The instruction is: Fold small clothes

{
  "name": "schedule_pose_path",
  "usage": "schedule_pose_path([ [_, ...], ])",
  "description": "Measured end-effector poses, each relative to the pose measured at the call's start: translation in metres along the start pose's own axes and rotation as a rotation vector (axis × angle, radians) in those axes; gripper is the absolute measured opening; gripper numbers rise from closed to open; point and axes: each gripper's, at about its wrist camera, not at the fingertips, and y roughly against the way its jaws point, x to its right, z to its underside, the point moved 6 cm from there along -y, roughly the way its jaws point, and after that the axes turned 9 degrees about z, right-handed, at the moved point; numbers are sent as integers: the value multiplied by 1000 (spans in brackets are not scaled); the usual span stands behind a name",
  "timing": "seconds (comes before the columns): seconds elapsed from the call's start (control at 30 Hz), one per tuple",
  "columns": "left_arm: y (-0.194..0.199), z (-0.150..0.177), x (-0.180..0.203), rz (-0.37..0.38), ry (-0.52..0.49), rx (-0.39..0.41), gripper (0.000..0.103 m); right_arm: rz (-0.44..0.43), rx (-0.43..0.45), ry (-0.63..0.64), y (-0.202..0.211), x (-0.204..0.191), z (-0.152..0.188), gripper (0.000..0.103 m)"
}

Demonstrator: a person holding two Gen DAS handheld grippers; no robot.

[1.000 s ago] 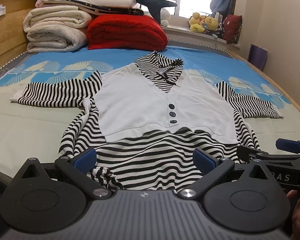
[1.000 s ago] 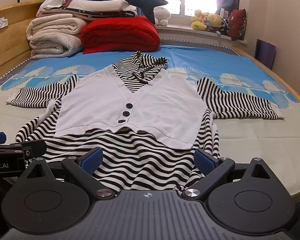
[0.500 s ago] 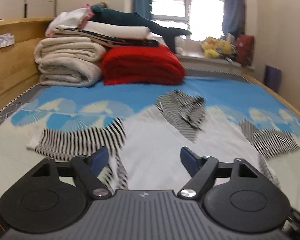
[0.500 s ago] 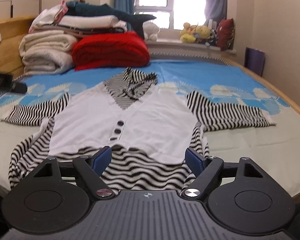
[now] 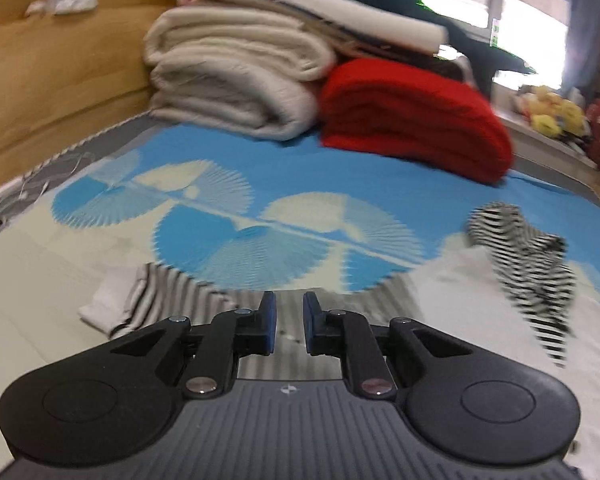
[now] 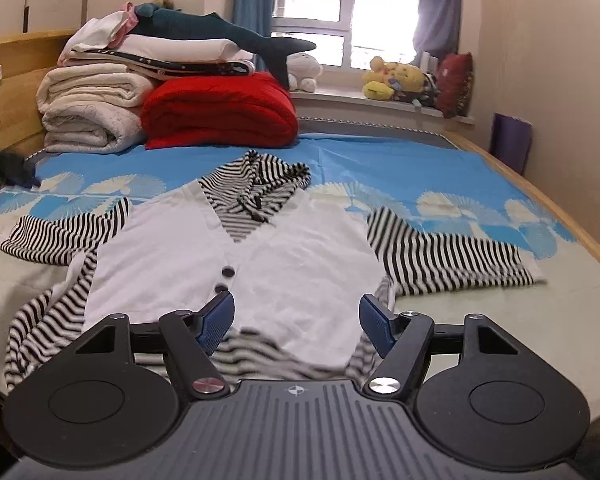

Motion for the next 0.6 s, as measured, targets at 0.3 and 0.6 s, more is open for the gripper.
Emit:
schedule_pose_path([
  [0.3,-43,34,-134,-206,238,-104,43,-84,59,0,-82,-23,-113,57],
  [0.6,-63,59,-175,-208,536,-148,8,-196,19,41,-186,-76,-134,51],
])
